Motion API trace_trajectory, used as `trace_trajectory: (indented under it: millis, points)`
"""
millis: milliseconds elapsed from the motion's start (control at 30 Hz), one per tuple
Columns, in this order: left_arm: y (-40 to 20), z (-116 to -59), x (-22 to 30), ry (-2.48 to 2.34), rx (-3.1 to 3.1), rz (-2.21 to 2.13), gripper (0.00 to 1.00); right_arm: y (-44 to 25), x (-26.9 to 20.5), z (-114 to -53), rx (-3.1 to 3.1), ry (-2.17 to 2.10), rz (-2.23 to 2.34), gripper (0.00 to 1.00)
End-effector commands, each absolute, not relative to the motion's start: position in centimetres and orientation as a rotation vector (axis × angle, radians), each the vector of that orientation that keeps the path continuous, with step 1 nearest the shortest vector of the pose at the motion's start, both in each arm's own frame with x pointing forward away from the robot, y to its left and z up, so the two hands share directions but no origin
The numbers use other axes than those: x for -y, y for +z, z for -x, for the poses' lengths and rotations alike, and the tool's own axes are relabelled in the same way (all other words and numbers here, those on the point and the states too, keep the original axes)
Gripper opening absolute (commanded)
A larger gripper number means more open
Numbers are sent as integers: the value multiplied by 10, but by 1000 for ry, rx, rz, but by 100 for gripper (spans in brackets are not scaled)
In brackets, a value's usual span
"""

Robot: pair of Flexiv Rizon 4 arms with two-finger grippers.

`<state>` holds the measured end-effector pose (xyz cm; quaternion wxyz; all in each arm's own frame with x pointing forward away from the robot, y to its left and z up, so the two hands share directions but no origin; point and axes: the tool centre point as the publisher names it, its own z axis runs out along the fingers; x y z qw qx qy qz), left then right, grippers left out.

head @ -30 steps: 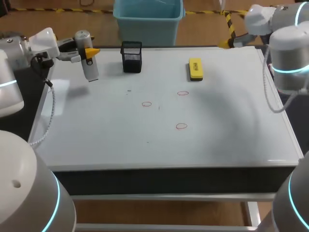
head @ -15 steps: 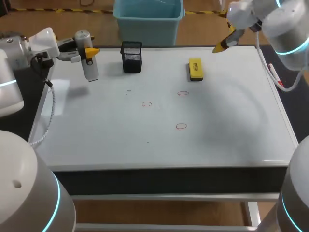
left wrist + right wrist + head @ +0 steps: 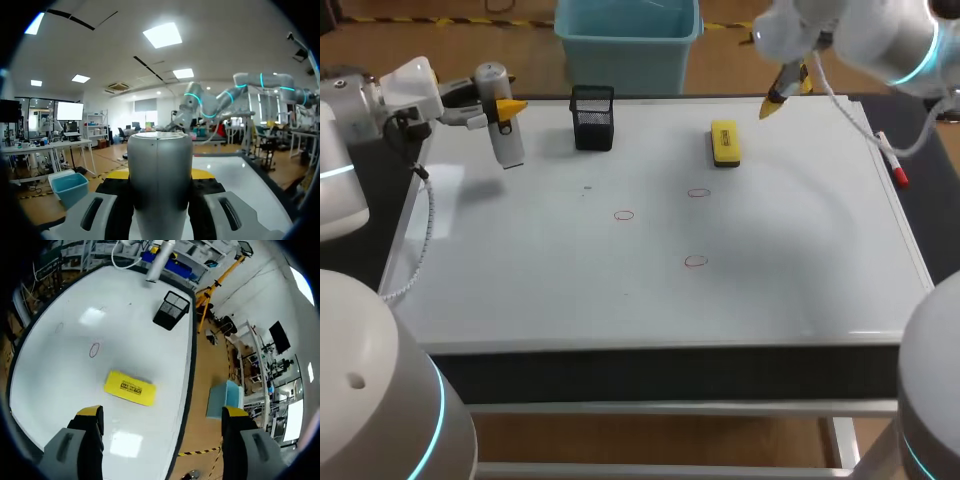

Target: Pick up the inspection probe, press it on each red-marked spot on the whiteboard one by one, put down the probe, pick up the eraser, and wipe off all the red marks.

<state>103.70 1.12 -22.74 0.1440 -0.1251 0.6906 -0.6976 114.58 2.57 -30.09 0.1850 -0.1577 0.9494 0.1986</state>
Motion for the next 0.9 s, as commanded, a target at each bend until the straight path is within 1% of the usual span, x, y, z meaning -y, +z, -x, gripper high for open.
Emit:
trace_trajectory:
  millis: [33,567,900]
  points:
    - [-228,-1037,-10,-2012,-1985,359,0,-293,-29,-1145,-2938,-284,1035,100]
    - [-228,-1037,-10,-2012,-1985,359,0,-293,-29,-1145,-2938,-284,1035,100]
    - [-228,-1037,-10,-2012,-1985,359,0,-319,-20,-1144,-2929,-218,1156,100]
